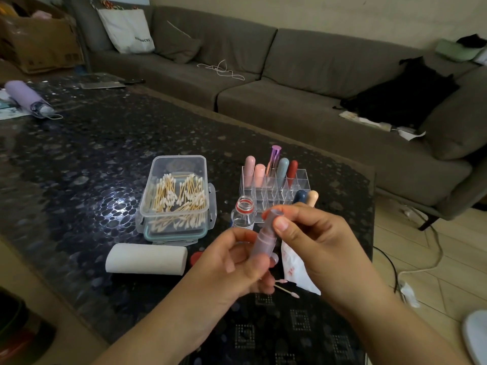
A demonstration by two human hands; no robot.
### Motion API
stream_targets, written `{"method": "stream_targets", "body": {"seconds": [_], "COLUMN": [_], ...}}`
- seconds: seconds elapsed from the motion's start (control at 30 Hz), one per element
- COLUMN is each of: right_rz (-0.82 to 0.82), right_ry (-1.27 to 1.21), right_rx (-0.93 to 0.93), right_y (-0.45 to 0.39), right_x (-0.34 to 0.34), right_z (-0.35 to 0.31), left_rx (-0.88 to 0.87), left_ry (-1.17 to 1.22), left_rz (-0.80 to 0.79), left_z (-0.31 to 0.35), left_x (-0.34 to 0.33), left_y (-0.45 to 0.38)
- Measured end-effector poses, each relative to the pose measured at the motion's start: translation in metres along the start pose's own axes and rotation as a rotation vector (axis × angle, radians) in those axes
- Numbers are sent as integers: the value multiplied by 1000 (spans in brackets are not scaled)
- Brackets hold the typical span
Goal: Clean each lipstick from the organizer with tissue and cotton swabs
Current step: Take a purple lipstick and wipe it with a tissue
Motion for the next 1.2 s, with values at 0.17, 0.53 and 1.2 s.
{"method": "stream_targets", "body": {"seconds": [0.17,0.53,1.2], "right_rz": [0,-14,1], "right_ry": [11,-93,-56], "right_rx": [-12,-33,12], "right_y": [-1,0,2], "right_x": [-2,-5,1], "right_z": [3,4,-1], "left_rx": [-70,63,128], "left_ry": [-172,142,248], "left_rz": [109,-66,-124], "left_z": [8,2,-4], "left_x": [10,-9,-23], "left_y": [1,2,3]}}
Point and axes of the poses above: each hand's wrist, its own y-axis away from the middle knuckle, its own x-axis out of the back of the hand, z = x × y, the point moved 10 cm from there along -y, towards the middle knuckle, and after that the axes turned 11 degrees about -y, right-handed, at the moved point
